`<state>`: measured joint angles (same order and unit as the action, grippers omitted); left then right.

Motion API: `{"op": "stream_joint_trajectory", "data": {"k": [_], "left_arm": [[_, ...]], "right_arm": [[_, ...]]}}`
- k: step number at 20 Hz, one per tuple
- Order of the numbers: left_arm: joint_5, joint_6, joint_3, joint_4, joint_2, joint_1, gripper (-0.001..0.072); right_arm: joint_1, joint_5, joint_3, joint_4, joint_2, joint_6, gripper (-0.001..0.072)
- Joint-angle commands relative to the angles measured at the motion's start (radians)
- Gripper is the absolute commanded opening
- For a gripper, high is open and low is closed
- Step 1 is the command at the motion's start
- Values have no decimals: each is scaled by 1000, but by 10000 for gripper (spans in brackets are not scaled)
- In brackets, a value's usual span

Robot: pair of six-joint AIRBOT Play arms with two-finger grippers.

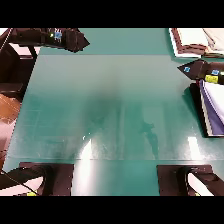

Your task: Fold the shirts.

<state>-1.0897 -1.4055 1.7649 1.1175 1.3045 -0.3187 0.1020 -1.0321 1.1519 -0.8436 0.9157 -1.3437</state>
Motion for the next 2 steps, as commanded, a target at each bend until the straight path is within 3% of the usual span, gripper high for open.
{"op": "stream_joint_trajectory", "data": {"k": [1, 2], "left_arm": [[1, 0, 0, 0, 0, -1, 21], [1, 0, 0, 0, 0, -1, 22]], "right_arm": [[21, 12, 0, 2, 0, 3, 16], [21, 12, 0, 2, 0, 3, 16]]}}
